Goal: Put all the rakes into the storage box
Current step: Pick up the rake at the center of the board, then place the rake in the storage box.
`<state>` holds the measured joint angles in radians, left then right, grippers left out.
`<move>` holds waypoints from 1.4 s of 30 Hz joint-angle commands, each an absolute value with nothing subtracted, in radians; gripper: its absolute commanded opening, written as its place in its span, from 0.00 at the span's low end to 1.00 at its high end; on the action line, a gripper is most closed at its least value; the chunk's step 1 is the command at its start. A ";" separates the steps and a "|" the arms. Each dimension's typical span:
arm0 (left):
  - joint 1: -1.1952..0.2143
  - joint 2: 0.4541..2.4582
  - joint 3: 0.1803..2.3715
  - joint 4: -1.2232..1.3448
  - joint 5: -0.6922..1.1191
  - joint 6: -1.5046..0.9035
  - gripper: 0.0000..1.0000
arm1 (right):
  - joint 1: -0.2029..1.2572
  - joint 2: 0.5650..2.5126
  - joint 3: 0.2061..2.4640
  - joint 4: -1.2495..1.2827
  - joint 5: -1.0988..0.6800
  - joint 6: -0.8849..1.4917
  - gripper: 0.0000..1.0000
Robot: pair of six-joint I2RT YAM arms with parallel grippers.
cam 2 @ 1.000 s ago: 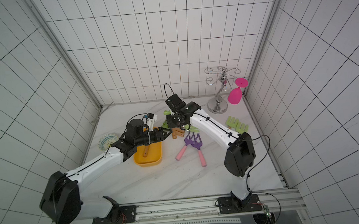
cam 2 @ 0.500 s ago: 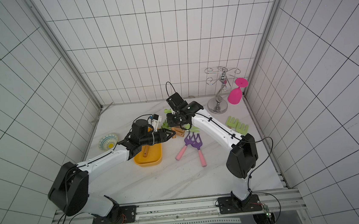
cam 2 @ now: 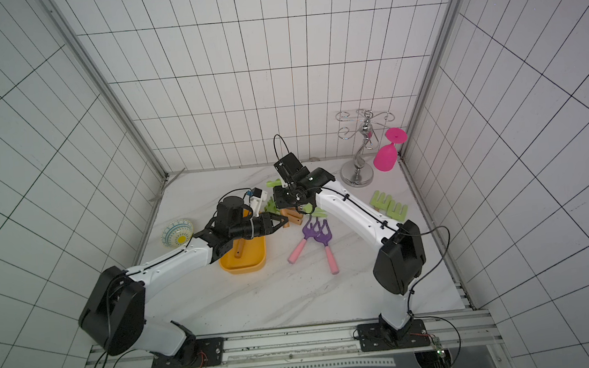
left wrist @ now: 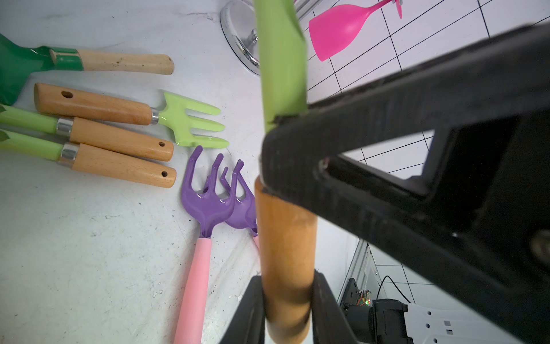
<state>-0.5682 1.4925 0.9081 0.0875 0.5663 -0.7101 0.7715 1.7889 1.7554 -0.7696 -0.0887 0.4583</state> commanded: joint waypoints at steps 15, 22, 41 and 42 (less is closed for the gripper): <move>-0.458 1.282 0.819 -0.187 0.543 -0.636 0.15 | 0.755 1.671 1.666 -0.833 -0.046 0.316 0.79; -0.365 1.247 0.760 -0.337 0.580 -0.614 0.15 | 0.688 1.578 1.468 -0.829 -0.053 0.308 0.81; -0.289 1.513 0.801 -0.425 0.654 -0.532 0.15 | 0.520 1.497 1.220 -0.772 -0.126 0.308 0.82; -0.288 1.522 0.801 -0.418 0.661 -0.535 0.15 | 0.517 1.498 1.218 -0.770 -0.128 0.306 0.81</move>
<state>-0.2924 1.5005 0.7815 -0.4377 0.6300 -0.5560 0.5316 1.5196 1.2480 -0.7807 -0.1162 0.3214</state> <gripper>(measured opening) 0.242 0.815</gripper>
